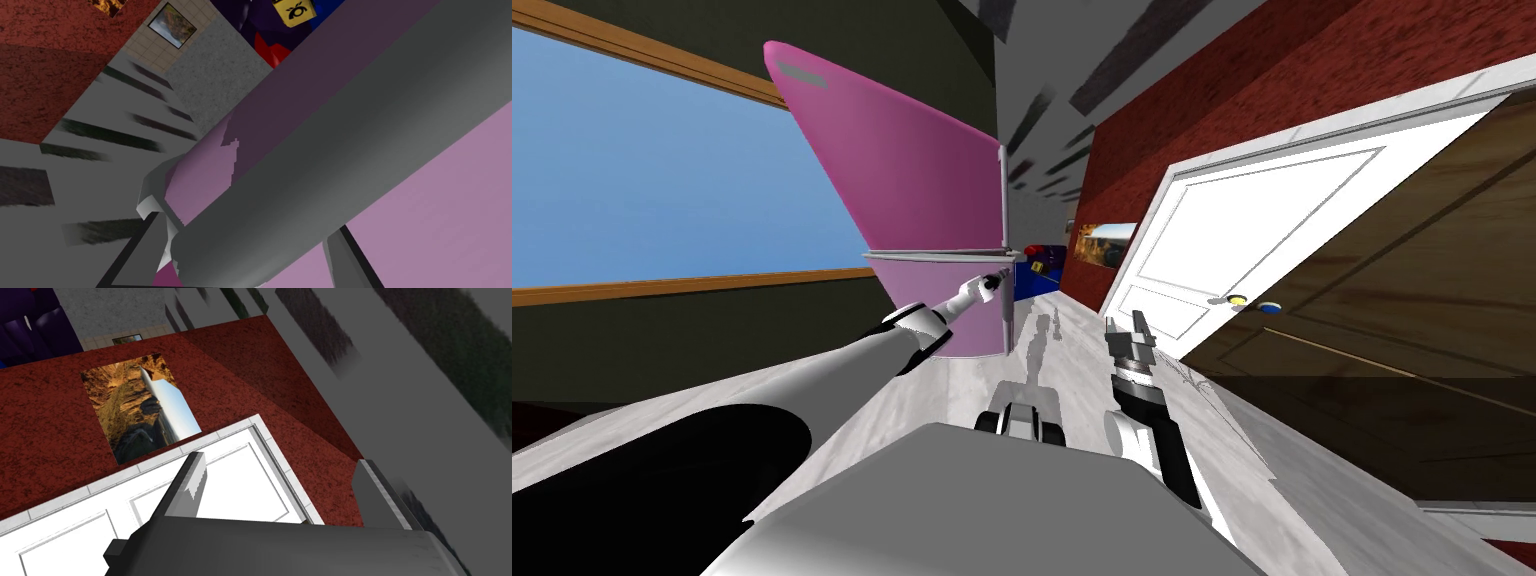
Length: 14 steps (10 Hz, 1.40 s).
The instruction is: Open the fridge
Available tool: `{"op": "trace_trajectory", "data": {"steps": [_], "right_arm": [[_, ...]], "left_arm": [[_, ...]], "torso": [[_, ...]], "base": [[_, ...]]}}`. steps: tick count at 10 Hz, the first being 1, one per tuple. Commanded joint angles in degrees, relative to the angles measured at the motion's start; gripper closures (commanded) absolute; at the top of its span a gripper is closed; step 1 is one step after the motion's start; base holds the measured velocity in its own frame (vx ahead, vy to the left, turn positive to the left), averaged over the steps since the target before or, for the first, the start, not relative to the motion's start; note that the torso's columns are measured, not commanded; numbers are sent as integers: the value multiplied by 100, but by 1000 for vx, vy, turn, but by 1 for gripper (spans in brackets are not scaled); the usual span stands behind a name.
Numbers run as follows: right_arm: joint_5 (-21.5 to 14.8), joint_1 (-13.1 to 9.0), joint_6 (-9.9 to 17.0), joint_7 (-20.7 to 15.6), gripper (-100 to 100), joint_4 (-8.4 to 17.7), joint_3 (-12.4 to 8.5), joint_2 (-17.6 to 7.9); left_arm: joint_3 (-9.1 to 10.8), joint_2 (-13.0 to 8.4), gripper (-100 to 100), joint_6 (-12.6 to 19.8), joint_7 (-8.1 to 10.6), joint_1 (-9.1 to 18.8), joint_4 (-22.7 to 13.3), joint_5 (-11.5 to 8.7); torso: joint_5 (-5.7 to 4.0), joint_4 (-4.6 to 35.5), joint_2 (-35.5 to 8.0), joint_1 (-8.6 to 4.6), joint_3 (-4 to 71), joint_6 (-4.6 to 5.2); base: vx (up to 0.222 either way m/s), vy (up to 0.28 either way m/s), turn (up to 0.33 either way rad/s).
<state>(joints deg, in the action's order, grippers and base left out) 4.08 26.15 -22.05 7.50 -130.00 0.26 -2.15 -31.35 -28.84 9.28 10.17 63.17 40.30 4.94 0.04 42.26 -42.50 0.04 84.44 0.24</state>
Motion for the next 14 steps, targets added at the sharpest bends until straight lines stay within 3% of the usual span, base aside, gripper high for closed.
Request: {"op": "trace_trajectory", "data": {"steps": [1,6,9,11,14], "right_arm": [[0,-1,0,0,0,0,0,0],[0,1,0,0,0,0,0,0],[0,0,0,0,0,0,0,0],[0,0,0,0,0,0,0,0],[0,0,0,0,0,0,0,0]], "left_arm": [[-65,73,100,-48,47,-3,23,12],[-644,224,100,-95,311,132,298,-148],[-789,262,100,-107,376,166,367,-188],[-1078,338,100,-130,508,233,504,-268],[-1223,376,100,-142,574,267,573,-308]], "torso": [[6,-1,-3,12,-4,-19],[5,6,25,17,13,-41],[3,-1,12,9,7,-33],[4,-4,19,9,12,-33],[-5,-7,22,-15,14,-18]], "base": [[-144,120,-51],[-196,171,-71],[-202,169,-52],[-209,176,-64],[-190,157,-59]]}}
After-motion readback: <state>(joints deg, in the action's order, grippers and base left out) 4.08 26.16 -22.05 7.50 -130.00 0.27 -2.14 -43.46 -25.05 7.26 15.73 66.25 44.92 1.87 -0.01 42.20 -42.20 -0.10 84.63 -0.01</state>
